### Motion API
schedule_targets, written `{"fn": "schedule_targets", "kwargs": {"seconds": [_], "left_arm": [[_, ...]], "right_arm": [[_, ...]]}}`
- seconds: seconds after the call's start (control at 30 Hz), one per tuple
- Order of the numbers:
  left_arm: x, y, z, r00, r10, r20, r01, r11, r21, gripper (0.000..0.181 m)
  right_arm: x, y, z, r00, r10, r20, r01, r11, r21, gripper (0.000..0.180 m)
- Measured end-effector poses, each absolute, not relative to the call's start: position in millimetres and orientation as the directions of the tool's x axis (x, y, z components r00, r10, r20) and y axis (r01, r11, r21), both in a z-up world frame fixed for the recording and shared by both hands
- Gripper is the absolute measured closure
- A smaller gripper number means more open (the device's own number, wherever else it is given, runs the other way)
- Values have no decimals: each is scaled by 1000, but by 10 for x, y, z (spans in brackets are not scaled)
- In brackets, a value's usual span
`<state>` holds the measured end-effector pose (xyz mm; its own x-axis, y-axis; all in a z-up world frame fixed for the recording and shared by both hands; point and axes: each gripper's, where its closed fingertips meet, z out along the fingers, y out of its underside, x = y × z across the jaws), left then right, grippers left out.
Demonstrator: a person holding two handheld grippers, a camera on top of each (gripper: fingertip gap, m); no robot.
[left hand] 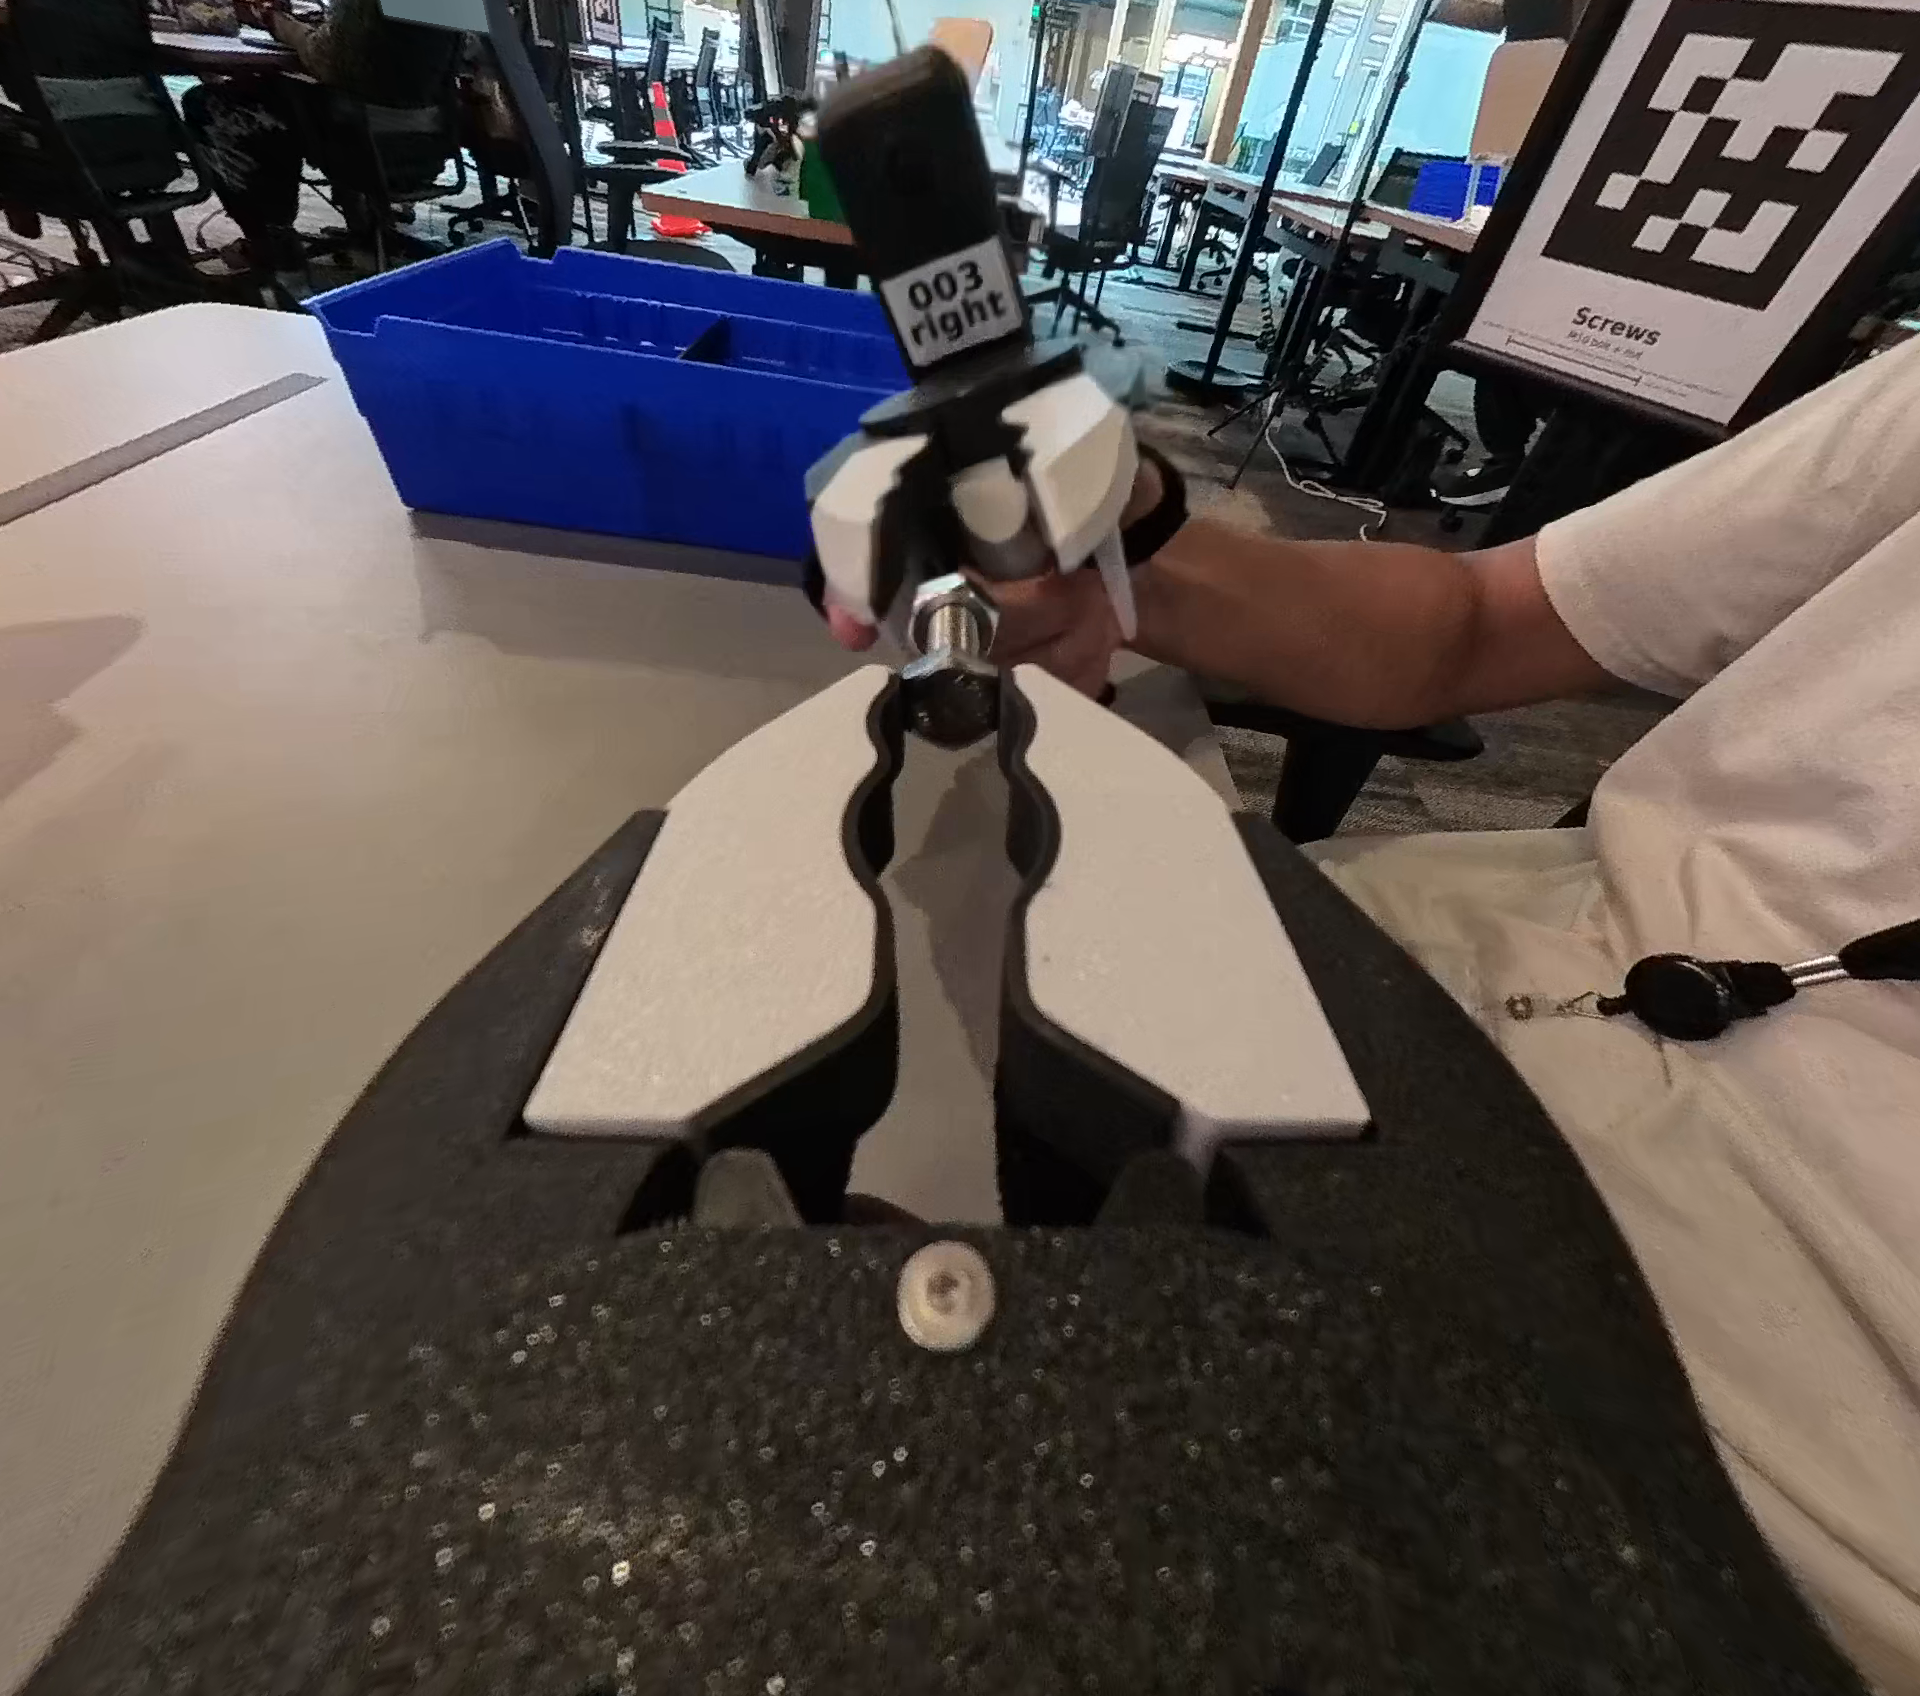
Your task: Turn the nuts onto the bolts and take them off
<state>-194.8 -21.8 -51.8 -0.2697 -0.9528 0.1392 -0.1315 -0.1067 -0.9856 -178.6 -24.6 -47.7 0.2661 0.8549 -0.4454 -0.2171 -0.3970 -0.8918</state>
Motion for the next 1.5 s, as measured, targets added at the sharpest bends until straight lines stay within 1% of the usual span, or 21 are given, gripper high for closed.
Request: {"fn": "schedule_targets", "kwargs": {"seconds": [0.1,0.23,0.3,0.43,0.6,0.63,0.73,0.8,0.9,1.0,1.07,1.13,1.17,1.23,1.27,1.3,1.33,1.37,1.4,1.43,1.5], "left_arm": [[-1945,-227,-525,-269,-954,134,-134,-100,-986,164],[-1958,-217,-507,-269,-953,138,-129,-106,-986,164],[-1960,-207,-512,-264,-955,134,-130,-103,-986,164],[-1953,-215,-521,-266,-955,134,-134,-102,-986,164],[-1946,-209,-541,-256,-959,124,-141,-90,-986,164],[-1947,-208,-546,-257,-959,124,-144,-89,-986,163],[-1950,-215,-549,-261,-957,126,-146,-89,-985,163],[-1952,-240,-543,-279,-951,137,-147,-99,-984,163],[-1967,-311,-552,-327,-930,170,-161,-122,-979,164],[-1975,-368,-567,-371,-904,215,-181,-156,-971,164],[-1990,-387,-574,-400,-879,261,-199,-195,-960,164],[-2011,-364,-568,-412,-862,295,-199,-231,-952,164],[-2019,-344,-558,-412,-858,305,-193,-245,-950,164],[-2032,-296,-535,-406,-858,316,-182,-263,-948,164],[-2033,-269,-522,-395,-865,310,-173,-261,-950,164],[-2033,-233,-508,-375,-879,296,-163,-252,-954,164],[-2038,-189,-481,-343,-899,272,-146,-234,-961,164],[-2054,-148,-432,-309,-919,244,-122,-216,-969,164],[-2068,-93,-393,-253,-944,211,-103,-190,-976,164],[-2074,18,-386,-148,-974,174,-97,-161,-982,164],[-2127,266,-480,110,-986,123,-121,-137,-983,164]], "right_arm": [[-1897,-256,-611,230,842,-488,-198,-451,-871,145],[-1886,-261,-423,239,870,-431,-222,-384,-897,144],[-1783,-230,-374,261,861,-437,-256,-375,-891,145],[-1710,-158,-600,257,783,-566,-268,-505,-820,149],[-1889,-245,-598,121,761,-638,-289,-587,-756,151],[-1896,-245,-604,125,761,-636,-283,-587,-758,160],[-1888,-252,-611,171,791,-587,-267,-537,-800,162],[-1883,-257,-599,243,846,-475,-226,-426,-876,162],[-1878,-306,-629,368,912,-182,-33,-183,-983,162],[-1860,-335,-639,421,898,132,190,55,-980,162],[-1851,-342,-646,412,807,422,380,269,-885,162],[-1796,-309,-669,346,647,680,573,428,-699,162],[-1766,-297,-703,289,576,765,653,466,-598,162],[-1706,-298,-727,186,450,873,745,515,-424,162],[-1675,-296,-735,164,426,890,768,511,-386,162],[-1624,-277,-731,184,434,882,783,477,-399,162],[-1565,-260,-717,244,466,850,778,430,-459,162],[-1529,-231,-667,338,501,796,738,384,-555,162],[-1479,-196,-622,447,544,710,675,316,-667,162],[-1439,-160,-613,545,594,592,594,225,-772,162],[-1411,-86,-614,680,652,335,384,72,-920,162]]}}
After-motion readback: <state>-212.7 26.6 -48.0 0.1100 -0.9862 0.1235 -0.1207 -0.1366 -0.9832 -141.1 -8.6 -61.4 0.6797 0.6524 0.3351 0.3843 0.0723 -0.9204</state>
